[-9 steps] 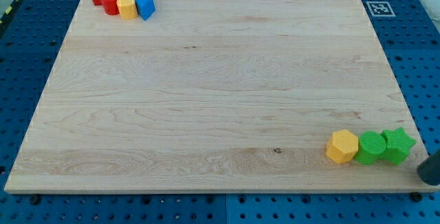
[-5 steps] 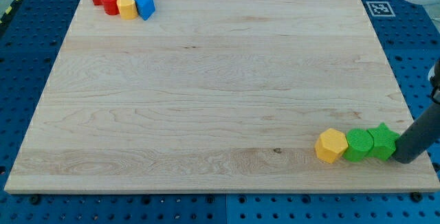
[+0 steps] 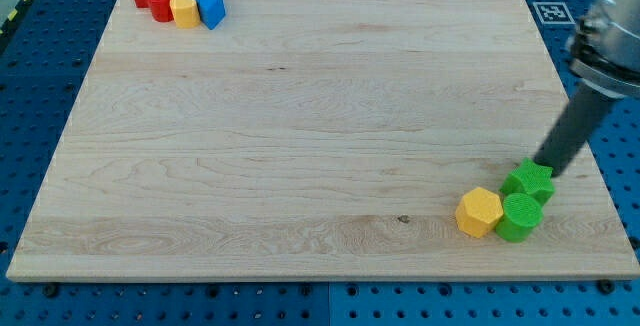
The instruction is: Push the green star above the green circle
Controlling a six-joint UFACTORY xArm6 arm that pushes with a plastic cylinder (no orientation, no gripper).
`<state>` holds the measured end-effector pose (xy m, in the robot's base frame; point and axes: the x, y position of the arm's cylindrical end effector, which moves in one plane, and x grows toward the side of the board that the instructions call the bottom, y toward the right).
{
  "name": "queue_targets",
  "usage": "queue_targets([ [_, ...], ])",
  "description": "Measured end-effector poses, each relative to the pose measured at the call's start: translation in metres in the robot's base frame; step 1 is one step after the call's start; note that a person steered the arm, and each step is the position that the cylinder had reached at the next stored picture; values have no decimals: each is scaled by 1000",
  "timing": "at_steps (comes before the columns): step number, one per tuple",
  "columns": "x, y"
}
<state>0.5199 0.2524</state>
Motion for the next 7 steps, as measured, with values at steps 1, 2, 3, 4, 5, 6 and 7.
queue_targets([
  [1,25,31],
  [2,46,27],
  [3,45,0],
  [4,32,-25],
  [5,6,-27],
  [6,-8,-28],
  [7,-8,-30],
])
